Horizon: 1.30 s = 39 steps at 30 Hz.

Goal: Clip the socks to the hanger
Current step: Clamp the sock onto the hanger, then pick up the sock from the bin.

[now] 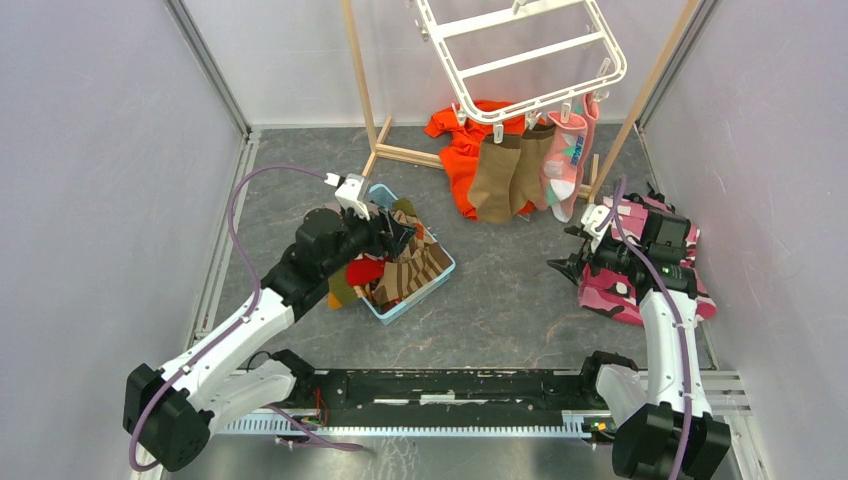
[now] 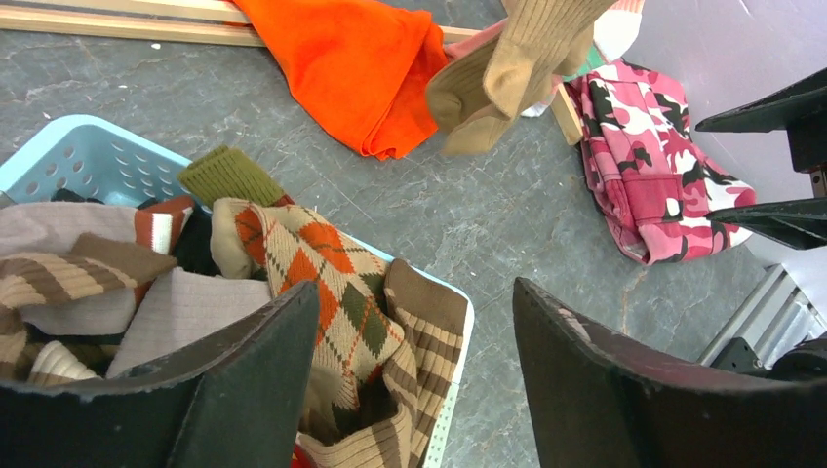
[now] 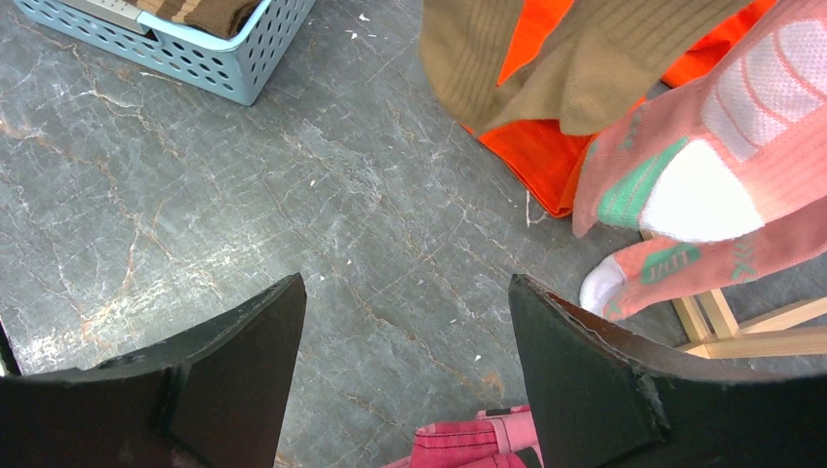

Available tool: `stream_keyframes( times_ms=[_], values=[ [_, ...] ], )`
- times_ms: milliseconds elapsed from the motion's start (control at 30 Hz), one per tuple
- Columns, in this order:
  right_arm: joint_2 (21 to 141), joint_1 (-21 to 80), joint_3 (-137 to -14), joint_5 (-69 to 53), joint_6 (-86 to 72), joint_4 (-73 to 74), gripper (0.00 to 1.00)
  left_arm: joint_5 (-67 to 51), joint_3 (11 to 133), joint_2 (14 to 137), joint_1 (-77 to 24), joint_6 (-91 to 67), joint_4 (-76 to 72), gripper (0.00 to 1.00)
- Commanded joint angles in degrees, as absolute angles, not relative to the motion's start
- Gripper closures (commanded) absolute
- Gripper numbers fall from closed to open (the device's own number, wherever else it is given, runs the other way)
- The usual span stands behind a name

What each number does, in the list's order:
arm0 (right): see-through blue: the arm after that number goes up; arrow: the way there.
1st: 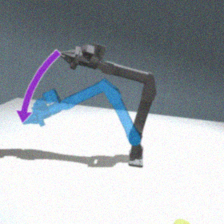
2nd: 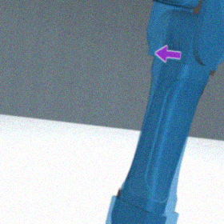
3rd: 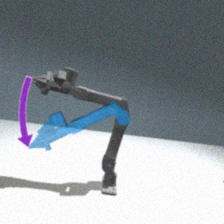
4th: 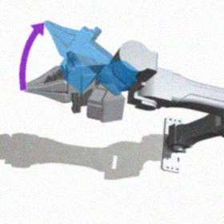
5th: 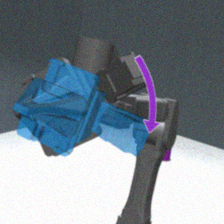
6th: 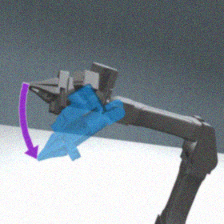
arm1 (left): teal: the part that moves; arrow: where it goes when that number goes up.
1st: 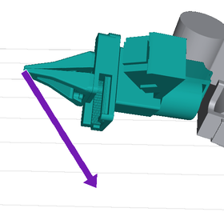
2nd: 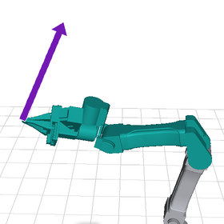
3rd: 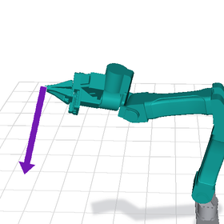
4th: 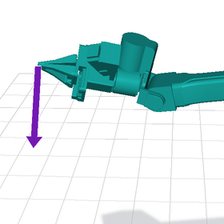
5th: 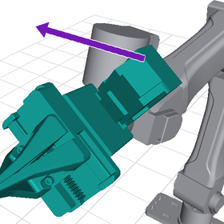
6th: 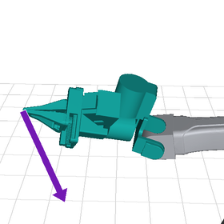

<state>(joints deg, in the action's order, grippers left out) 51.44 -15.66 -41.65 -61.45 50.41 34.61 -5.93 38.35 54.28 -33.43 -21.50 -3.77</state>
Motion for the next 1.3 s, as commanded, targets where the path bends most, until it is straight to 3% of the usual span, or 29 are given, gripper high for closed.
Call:
stream_keyframes(
  times_ms=[0,100,233,367,633,1100,1267],
  values=[
    [50.3,-14.8,-43.2,-62.4,51.8,35.3,0.18,-2.7,42.9,54.8,-33.2,-23.0,6.3,0.27],
    [50.0,-14.3,-43.2,-62.3,51.8,35.3,0.18,-0.2,44.1,53.8,-33.2,-22.6,10.1,0.41],
    [50.1,-13.2,-43.4,-61.6,51.8,35.2,0.18,-1.2,46.8,53.5,-33.7,-22.8,16.8,0.48],
    [50.4,-12.7,-43.5,-61.2,51.7,35.2,0.18,0.6,49.1,53.7,-39.2,-22.1,21.7,0.47],
    [50.8,-12.4,-43.4,-60.9,51.6,35.1,0.17,22.2,62.7,66.1,-56.9,-19.5,38.6,0.39],
    [51.1,-11.9,-43.4,-60.5,51.8,35.3,0.17,27.1,69.1,81.8,-58.3,-11.5,45.3,0.35],
    [51.1,-11.6,-43.5,-60.2,51.9,35.3,0.17,28.3,69.8,83.9,-58.3,-10.2,44.7,0.41]
  ],
)
